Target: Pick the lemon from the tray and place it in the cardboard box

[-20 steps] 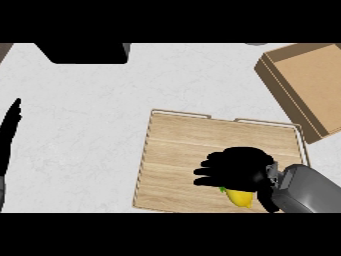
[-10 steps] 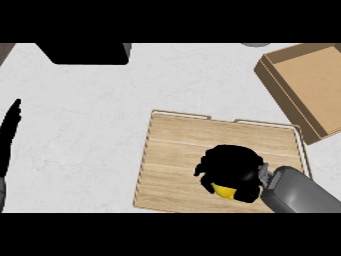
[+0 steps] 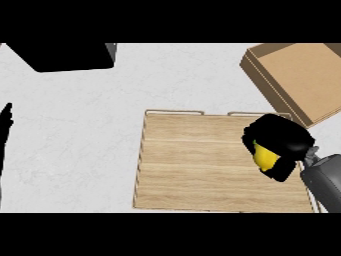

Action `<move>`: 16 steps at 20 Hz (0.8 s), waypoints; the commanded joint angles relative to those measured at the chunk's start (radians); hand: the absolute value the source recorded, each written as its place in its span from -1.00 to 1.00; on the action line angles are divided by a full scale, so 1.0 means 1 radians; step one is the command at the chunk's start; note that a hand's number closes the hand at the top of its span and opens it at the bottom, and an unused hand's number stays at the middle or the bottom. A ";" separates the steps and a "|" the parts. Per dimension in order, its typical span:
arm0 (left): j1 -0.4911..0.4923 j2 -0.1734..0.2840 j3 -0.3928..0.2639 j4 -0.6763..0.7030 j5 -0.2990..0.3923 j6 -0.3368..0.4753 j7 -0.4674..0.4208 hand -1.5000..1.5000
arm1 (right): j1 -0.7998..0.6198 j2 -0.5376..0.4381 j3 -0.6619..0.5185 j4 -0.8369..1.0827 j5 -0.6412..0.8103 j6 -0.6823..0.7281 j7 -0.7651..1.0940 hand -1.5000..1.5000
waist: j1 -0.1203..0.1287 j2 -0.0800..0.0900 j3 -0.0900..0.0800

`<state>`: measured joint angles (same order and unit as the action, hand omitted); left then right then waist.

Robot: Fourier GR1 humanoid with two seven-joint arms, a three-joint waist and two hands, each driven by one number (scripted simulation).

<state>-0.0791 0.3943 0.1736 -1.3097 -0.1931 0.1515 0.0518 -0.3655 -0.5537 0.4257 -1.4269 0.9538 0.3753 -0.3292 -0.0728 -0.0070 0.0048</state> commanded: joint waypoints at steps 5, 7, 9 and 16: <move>0.060 0.009 0.045 -0.007 0.024 0.009 -0.007 0.00 | 0.051 -0.237 -0.589 0.276 -0.157 -0.190 0.176 1.00 | -0.056 0.003 0.006; 0.047 -0.006 0.023 -0.021 0.020 0.005 -0.018 0.00 | 0.076 -0.291 -0.699 0.347 -0.205 -0.247 0.135 1.00 | -0.032 0.006 0.004; 0.041 -0.011 0.007 -0.027 0.017 -0.007 -0.024 0.00 | 0.056 -0.343 -0.791 0.433 -0.237 -0.304 0.084 1.00 | 0.016 0.013 0.002; -0.007 -0.021 -0.040 -0.060 -0.018 -0.018 0.018 0.00 | 0.045 -0.460 -0.961 0.655 -0.359 -0.406 -0.310 1.00 | 0.073 0.010 -0.002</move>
<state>-0.0665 0.3864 0.1611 -1.3494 -0.1877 0.1304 0.0534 -0.3112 -0.9509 -0.4459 -0.8864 0.6503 0.0035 -0.4845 -0.0292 0.0037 0.0056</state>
